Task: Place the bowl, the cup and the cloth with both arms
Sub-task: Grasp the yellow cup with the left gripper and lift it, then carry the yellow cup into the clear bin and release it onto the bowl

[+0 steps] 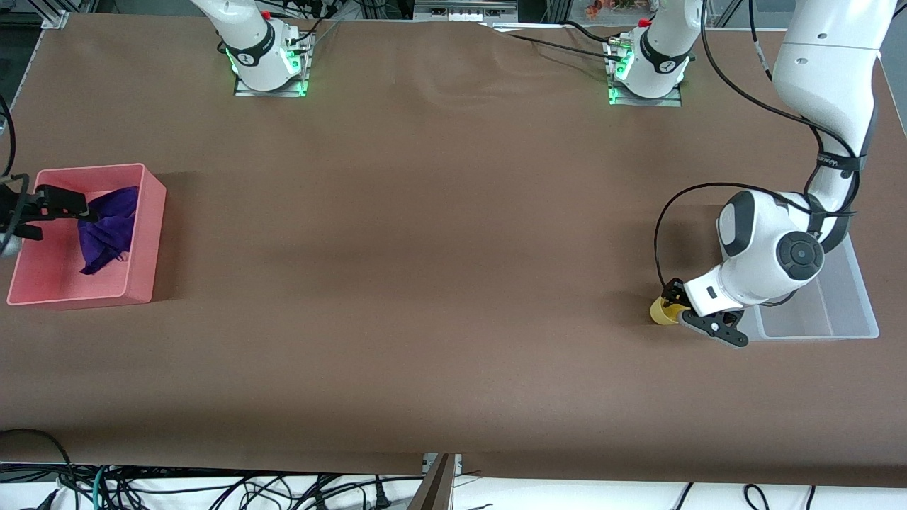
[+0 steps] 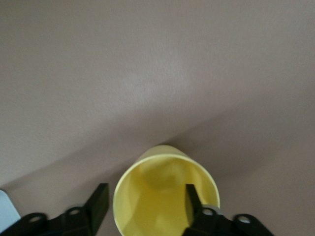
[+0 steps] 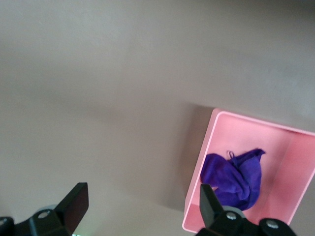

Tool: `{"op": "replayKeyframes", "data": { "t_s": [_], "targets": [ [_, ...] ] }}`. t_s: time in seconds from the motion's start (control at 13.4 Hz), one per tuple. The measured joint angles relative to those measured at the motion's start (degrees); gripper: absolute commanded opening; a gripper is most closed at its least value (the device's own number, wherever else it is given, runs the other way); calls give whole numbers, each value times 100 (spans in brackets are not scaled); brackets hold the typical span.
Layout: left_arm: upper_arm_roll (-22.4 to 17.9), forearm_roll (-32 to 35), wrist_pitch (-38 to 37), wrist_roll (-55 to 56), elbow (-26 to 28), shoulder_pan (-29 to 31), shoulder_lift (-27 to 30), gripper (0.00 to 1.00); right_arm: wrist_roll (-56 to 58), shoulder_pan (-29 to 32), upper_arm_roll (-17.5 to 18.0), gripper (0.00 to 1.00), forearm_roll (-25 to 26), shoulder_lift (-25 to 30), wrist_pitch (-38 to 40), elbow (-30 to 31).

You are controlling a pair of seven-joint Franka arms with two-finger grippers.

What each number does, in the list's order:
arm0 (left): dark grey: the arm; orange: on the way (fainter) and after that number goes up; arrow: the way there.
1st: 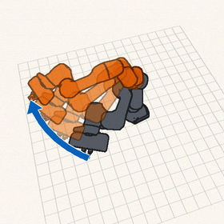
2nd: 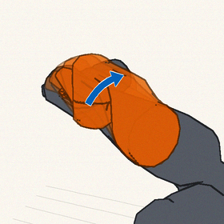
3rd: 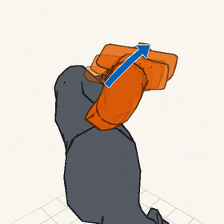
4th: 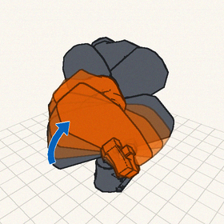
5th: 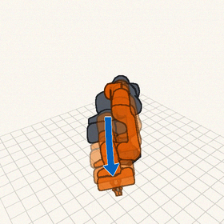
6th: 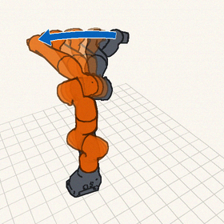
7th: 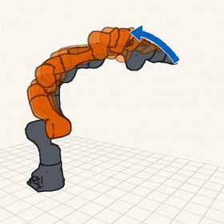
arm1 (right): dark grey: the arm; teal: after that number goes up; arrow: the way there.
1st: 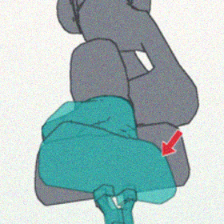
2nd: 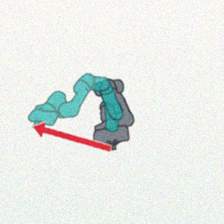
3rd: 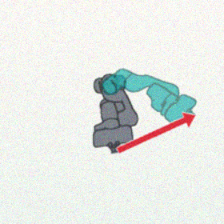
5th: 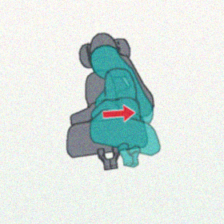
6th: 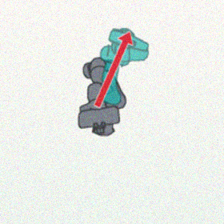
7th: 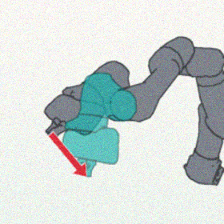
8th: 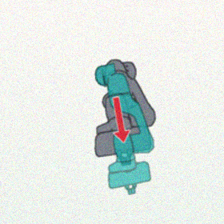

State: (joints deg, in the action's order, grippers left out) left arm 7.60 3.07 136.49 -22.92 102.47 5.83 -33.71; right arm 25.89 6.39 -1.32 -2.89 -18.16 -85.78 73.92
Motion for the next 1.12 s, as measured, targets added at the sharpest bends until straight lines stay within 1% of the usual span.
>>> {"op": "replayKeyframes", "data": {
  "t_s": [0.3,0.37,0.52,0.67,0.89,0.97,1.12],
  "targets": [
    [-66,0,62,-279,30,56,27,0,0,-8,68,100,18,277,-14,-102],
    [-69,0,68,-335,13,68,90,0,-48,-66,83,100,135,304,-10,-102],
    [-69,1,-113,-422,-31,83,326,0,-656,-273,134,100,436,308,92,-100],
    [-72,1,-815,-443,-143,123,652,0,-1236,-380,200,100,499,309,308,-100],
    [-124,7,-2119,-786,-255,385,1228,0,-1366,-385,202,100,514,305,456,-100],
    [-277,13,-2386,-1130,-253,474,1376,0,-1371,-378,197,100,517,305,515,-100],
    [-833,15,-2513,-2213,-248,598,1494,0,-1371,-369,184,100,518,311,625,-94]
  ]
}}
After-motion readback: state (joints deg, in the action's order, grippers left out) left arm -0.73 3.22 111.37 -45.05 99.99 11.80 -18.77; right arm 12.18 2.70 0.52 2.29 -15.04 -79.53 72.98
